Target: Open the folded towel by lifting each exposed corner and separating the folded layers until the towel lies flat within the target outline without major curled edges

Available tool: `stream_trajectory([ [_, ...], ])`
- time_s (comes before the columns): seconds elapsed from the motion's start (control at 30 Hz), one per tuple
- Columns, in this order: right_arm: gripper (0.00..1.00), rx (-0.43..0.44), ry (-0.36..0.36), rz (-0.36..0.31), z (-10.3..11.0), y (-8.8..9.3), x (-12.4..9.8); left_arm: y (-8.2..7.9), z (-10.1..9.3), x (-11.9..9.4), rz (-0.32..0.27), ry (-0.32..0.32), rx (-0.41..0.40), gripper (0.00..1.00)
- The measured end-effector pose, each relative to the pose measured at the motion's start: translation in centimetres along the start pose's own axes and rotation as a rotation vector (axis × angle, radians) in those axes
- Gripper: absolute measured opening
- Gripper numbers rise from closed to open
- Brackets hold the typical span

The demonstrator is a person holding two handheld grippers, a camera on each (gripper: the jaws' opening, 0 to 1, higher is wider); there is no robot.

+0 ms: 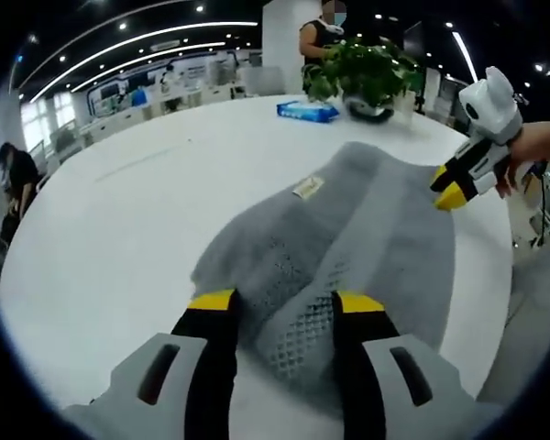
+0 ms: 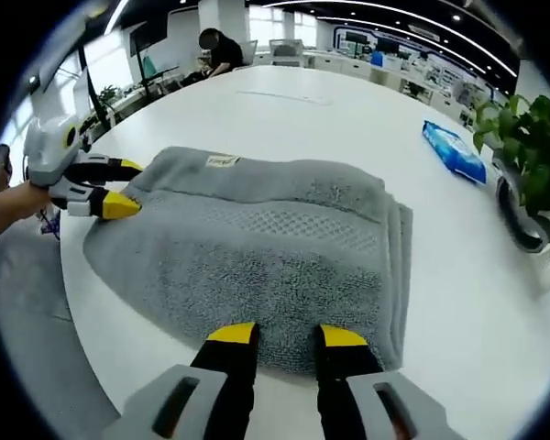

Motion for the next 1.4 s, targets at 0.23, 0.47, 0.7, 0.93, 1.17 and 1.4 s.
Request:
stream_trajectory([
  [0.23,0.22,-0.057,-0.028,0.012,0.2,-1.2,0.8,0.8,-0.4,-1.0,0.019,0.004,0.001,0.36],
  [0.47,0.22,-0.12,-0.074,0.032,0.2,-2.6,1.6,1.6,-1.0,-2.1,0.041,-0.012,-0.01,0.35],
  [0.7,0.22,-0.14,-0.087,0.046,0.3,-3.6,2.2,2.0,-1.2,-2.5,0.036,-0.028,-0.021,0.34],
  [0.93,0.22,-0.22,-0.13,0.056,0.5,-4.8,3.0,2.2,-1.5,-3.0,0.048,-0.025,-0.018,0.34],
  [1.17,0.22,-0.308,-0.174,0.096,0.7,-6.0,3.7,2.8,-1.9,-3.8,0.042,-0.068,-0.045,0.34],
  [1.4,0.21,-0.351,-0.209,0.07,1.0,-7.6,4.7,3.1,-2.1,-4.4,0.075,-0.086,-0.067,0.34],
])
Point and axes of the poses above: the point that each gripper's makers call its tool centre point, and the gripper's own axes: x roughly forward along the fingers, z roughly to its left, y roughly out of its underside, the point moved 2 cm from there along -x, roughly backward along the fingers, and after that the axes turned 4 degrees about x, right-handed, at the moved point
